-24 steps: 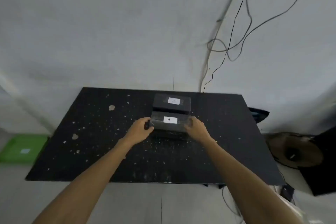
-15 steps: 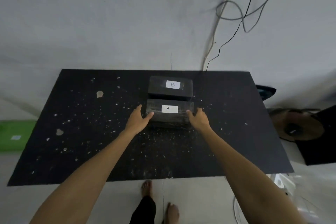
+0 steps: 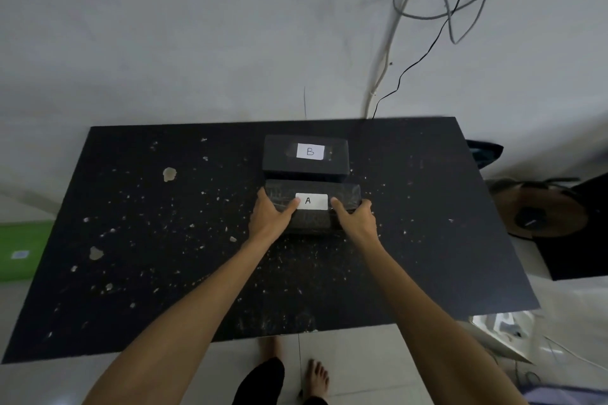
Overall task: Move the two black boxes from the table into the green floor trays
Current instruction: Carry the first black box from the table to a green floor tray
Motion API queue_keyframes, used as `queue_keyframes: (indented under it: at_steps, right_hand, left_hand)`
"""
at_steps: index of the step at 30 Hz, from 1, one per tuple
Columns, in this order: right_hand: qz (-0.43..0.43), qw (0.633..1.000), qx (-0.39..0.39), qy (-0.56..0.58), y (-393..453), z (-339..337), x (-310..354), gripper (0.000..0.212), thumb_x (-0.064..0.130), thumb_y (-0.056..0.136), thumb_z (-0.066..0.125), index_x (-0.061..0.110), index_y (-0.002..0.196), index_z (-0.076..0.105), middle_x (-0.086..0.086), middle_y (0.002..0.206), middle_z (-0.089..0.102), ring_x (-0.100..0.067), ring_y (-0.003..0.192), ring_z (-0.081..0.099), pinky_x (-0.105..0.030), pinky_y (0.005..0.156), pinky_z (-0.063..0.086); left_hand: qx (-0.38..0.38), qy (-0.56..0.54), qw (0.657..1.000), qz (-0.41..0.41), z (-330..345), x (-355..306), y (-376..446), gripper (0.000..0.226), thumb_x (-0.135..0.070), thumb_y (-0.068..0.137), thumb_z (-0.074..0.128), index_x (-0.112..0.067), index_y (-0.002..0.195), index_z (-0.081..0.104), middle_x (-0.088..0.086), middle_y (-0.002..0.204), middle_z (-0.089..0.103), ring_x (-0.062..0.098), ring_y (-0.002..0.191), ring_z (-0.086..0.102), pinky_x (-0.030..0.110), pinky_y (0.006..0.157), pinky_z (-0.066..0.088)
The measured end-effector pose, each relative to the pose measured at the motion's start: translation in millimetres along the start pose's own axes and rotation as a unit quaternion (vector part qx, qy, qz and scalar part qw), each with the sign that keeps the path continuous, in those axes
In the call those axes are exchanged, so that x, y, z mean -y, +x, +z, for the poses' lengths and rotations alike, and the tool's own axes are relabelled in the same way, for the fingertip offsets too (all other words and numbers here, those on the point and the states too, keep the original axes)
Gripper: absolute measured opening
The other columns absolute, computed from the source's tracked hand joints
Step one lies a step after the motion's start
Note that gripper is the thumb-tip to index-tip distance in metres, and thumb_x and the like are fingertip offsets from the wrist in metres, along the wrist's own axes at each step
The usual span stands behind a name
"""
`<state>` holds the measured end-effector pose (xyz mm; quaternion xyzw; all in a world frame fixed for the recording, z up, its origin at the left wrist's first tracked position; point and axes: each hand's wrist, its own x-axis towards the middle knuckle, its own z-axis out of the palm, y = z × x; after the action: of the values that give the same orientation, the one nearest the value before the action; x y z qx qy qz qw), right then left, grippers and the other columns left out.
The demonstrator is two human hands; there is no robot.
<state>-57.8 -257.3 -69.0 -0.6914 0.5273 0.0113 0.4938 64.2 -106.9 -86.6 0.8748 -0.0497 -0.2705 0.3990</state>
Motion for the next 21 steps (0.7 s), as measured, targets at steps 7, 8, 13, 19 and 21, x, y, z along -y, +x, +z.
queue_keyframes:
  at_steps: [7, 8, 13, 19, 21]
  right_hand:
    - [-0.112, 0.991, -0.05, 0.046, -49, -38, 52, 0.104, 0.082, 0.059, 0.063, 0.017, 0.134, 0.034, -0.009, 0.13, 0.058, -0.031, 0.118, 0.059, -0.051, 0.098, 0.05]
    - [-0.136, 0.989, -0.052, 0.039, -58, -44, 62, 0.105, 0.082, 0.06, 0.063, 0.019, 0.138, 0.031, -0.009, 0.132, 0.057, -0.032, 0.12, 0.058, -0.051, 0.099, 0.05]
    - [-0.253, 0.965, -0.065, -0.023, -100, -64, 112, 0.113, 0.083, 0.065, 0.059, 0.028, 0.154, 0.014, -0.008, 0.15, 0.048, -0.034, 0.133, 0.05, -0.053, 0.105, 0.045]
    - [-0.365, 0.928, -0.061, -0.036, -150, -60, 165, 0.102, 0.08, 0.071, 0.058, 0.025, 0.149, 0.02, -0.002, 0.137, 0.057, -0.029, 0.121, 0.059, -0.051, 0.095, 0.052]
    - [-0.393, 0.917, -0.053, -0.034, -167, -51, 180, 0.101, 0.079, 0.073, 0.058, 0.023, 0.148, 0.021, -0.003, 0.135, 0.058, -0.029, 0.119, 0.06, -0.051, 0.094, 0.053]
  left_hand:
    - [-0.169, -0.011, 0.979, 0.117, -43, -61, -46, 0.095, -0.076, 0.063, 0.063, -0.023, 0.136, 0.033, 0.001, 0.13, 0.056, 0.023, 0.118, 0.056, 0.042, 0.092, 0.05]
    - [-0.192, -0.01, 0.972, 0.131, -52, -70, -53, 0.094, -0.076, 0.064, 0.063, -0.023, 0.136, 0.034, 0.0, 0.129, 0.056, 0.023, 0.117, 0.057, 0.039, 0.09, 0.049]
    - [-0.281, -0.028, 0.94, 0.191, -106, -105, -93, 0.089, -0.076, 0.064, 0.063, -0.024, 0.132, 0.036, -0.003, 0.123, 0.059, 0.018, 0.111, 0.059, 0.034, 0.082, 0.05]
    - [-0.361, -0.019, 0.91, 0.205, -183, -118, -141, 0.087, -0.078, 0.063, 0.062, -0.025, 0.128, 0.038, -0.005, 0.117, 0.06, 0.017, 0.105, 0.061, 0.038, 0.082, 0.054]
    - [-0.378, -0.017, 0.903, 0.204, -210, -115, -154, 0.086, -0.077, 0.062, 0.064, -0.026, 0.127, 0.039, -0.005, 0.116, 0.061, 0.015, 0.103, 0.06, 0.037, 0.081, 0.055]
